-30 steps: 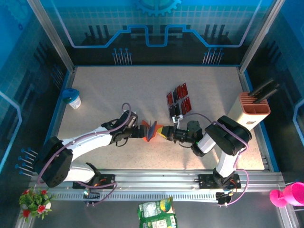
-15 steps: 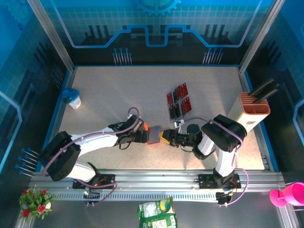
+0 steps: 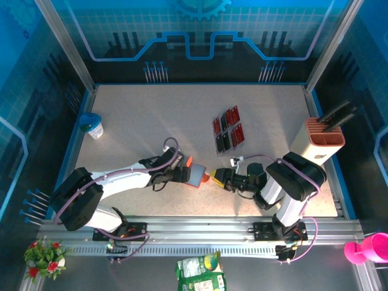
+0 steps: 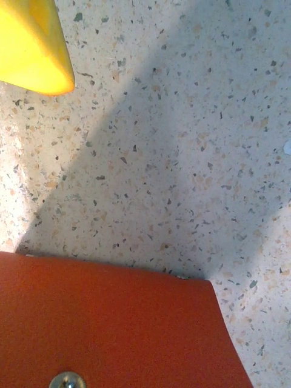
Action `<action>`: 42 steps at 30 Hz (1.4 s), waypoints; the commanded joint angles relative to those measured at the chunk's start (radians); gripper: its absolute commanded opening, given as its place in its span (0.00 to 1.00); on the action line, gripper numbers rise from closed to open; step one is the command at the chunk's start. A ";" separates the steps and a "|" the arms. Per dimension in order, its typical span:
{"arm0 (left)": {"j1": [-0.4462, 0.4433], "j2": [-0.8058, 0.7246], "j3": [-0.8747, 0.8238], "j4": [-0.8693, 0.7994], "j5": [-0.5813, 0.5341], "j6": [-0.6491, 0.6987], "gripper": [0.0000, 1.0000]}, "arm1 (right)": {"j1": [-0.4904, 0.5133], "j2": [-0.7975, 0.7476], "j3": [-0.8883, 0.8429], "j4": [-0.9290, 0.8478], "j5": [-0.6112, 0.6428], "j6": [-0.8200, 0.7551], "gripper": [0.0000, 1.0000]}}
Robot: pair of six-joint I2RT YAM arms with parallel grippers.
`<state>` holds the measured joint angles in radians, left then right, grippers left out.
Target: Put the credit cards into the card holder
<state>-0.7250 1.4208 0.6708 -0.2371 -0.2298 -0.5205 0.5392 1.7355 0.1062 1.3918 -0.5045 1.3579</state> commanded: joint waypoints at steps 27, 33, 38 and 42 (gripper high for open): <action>-0.006 -0.082 -0.095 0.013 -0.087 -0.100 0.90 | 0.307 -0.316 0.626 -1.425 0.445 -0.618 0.17; -0.004 -0.112 -0.125 0.030 -0.092 -0.119 0.91 | 0.330 -0.173 0.661 -1.358 0.451 -0.608 0.13; 0.017 -0.118 -0.132 0.040 -0.088 -0.129 0.92 | 0.344 -0.083 0.674 -1.328 0.445 -0.607 0.12; 0.056 -0.127 -0.117 0.042 -0.067 -0.129 0.93 | 0.346 -0.036 0.661 -1.317 0.452 -0.606 0.10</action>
<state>-0.6918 1.3197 0.5533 -0.2039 -0.2985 -0.6304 0.8726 1.6737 0.7597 0.0540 -0.0700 0.7616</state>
